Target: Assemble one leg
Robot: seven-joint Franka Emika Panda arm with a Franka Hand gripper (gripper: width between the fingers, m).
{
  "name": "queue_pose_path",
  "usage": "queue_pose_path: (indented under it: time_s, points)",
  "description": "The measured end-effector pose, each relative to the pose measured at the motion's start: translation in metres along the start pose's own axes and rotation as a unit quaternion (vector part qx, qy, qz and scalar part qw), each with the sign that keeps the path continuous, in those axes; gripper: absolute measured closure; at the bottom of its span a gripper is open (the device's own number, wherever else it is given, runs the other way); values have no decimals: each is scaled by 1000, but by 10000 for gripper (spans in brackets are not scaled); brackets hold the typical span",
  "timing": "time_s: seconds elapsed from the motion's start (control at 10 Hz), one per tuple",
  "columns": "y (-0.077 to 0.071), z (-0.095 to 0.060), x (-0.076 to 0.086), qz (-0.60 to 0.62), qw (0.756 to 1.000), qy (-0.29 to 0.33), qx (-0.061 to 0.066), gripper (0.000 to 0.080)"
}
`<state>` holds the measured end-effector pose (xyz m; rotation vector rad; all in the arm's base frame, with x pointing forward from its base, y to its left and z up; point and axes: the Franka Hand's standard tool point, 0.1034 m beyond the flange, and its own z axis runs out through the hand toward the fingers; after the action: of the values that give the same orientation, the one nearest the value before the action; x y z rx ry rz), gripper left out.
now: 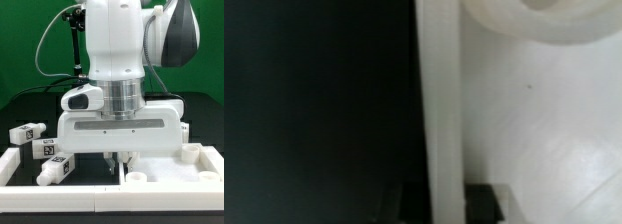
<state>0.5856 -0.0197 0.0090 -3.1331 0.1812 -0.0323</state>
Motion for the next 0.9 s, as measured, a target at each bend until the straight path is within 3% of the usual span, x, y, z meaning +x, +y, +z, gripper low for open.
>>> queue_pose_path:
  time_s: [0.1, 0.2, 0.5, 0.6, 0.7, 0.9]
  points:
    - [1, -3, 0, -7, 1000, -7, -20, 745]
    - [1, -2, 0, -13, 1000, -7, -21, 745]
    - [1, -2, 0, -13, 1000, -7, -21, 365]
    - [-8, -11, -2, -20, 1000, -7, -18, 365]
    - [-27, -28, -8, -32, 999, -6, -12, 204]
    - [-68, -69, -19, -33, 999, -10, -9, 161]
